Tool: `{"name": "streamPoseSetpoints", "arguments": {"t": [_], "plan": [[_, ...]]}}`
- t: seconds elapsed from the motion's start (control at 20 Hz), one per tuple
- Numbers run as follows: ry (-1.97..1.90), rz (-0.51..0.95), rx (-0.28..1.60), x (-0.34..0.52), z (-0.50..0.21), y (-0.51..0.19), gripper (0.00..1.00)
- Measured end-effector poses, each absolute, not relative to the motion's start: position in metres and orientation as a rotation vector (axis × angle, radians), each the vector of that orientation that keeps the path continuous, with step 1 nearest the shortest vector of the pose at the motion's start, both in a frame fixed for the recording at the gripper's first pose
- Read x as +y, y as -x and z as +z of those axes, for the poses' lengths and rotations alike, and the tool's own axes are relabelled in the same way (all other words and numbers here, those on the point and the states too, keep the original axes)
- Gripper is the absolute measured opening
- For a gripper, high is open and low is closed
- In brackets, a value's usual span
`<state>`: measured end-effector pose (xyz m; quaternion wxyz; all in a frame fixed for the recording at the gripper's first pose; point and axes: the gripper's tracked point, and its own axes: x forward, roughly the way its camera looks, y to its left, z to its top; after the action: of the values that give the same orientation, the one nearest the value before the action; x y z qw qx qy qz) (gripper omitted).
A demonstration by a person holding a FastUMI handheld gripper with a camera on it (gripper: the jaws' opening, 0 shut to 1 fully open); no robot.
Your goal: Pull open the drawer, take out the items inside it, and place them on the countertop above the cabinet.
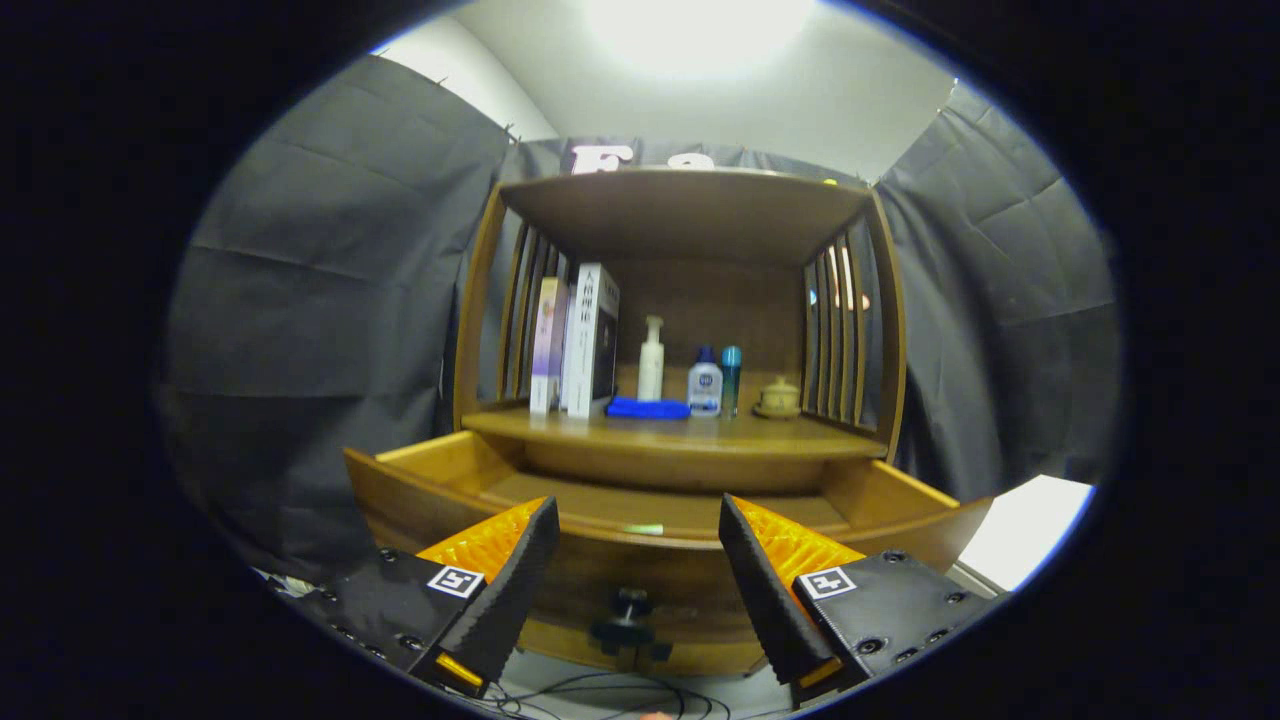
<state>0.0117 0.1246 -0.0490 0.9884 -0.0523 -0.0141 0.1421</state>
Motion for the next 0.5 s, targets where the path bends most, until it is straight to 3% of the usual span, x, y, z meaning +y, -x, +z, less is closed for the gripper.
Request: {"name": "streamPoseSetpoints", "arguments": {"t": [0.2, 0.5], "plan": [[0.075, 0.305, -0.074, 0.128, 0.004, -0.033, 0.98], [-0.009, 0.345, 0.032, 0.141, 0.045, -0.090, 0.98]]}}
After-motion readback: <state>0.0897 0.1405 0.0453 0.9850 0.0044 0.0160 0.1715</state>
